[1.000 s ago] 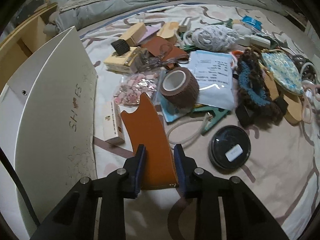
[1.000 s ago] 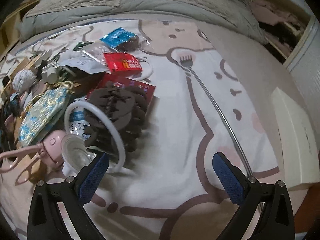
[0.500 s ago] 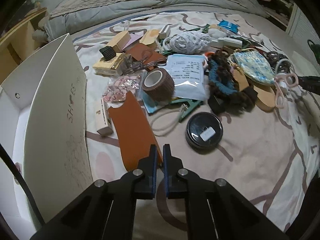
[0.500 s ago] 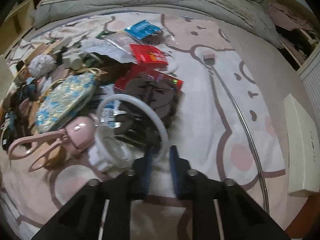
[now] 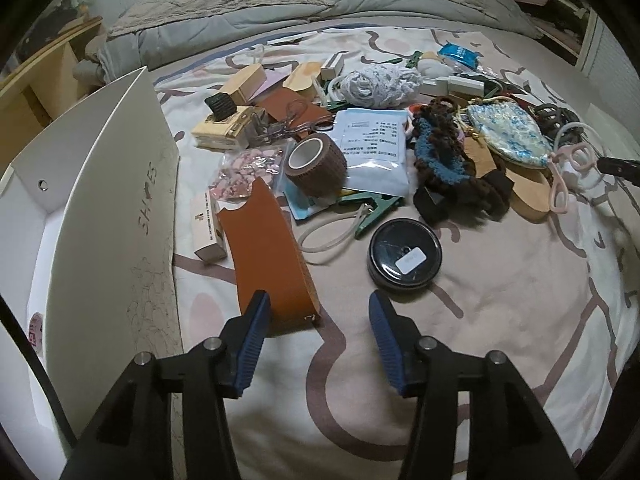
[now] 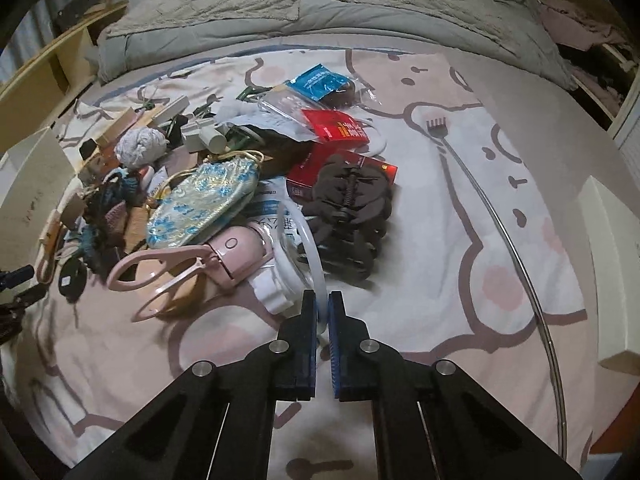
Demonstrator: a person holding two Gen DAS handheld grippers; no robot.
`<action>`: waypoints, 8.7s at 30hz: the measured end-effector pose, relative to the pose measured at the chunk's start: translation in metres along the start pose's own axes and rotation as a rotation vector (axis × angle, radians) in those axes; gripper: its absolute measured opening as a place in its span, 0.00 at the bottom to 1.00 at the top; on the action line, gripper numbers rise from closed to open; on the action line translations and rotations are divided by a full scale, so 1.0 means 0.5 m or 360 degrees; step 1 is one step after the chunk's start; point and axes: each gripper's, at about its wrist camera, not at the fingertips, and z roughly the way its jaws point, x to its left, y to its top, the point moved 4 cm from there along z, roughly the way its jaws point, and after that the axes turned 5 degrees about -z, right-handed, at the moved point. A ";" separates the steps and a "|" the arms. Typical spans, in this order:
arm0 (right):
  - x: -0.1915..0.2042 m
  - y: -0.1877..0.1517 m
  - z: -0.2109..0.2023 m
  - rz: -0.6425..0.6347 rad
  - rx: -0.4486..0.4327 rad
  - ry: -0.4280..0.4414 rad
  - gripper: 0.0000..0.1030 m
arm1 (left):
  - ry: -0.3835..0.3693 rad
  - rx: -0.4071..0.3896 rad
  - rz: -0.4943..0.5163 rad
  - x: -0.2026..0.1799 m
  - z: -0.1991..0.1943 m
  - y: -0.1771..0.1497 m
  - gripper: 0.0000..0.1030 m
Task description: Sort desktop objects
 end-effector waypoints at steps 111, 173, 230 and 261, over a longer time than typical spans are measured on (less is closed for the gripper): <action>-0.002 0.064 -0.083 0.0167 -0.0140 0.0297 0.05 | -0.0133 0.0200 0.0079 -0.029 0.014 -0.064 0.45; 0.255 -0.151 0.030 -0.0513 -0.0093 0.0459 1.00 | -0.0213 -0.0017 0.0099 -0.087 0.009 -0.114 0.89; 0.252 -0.147 0.072 -0.0490 -0.0082 0.0371 1.00 | -0.0314 0.0071 -0.0025 -0.105 0.004 -0.091 0.68; 0.280 -0.137 0.020 -0.0645 -0.0082 0.0329 0.82 | -0.0288 0.0099 0.0009 -0.120 -0.004 -0.087 0.43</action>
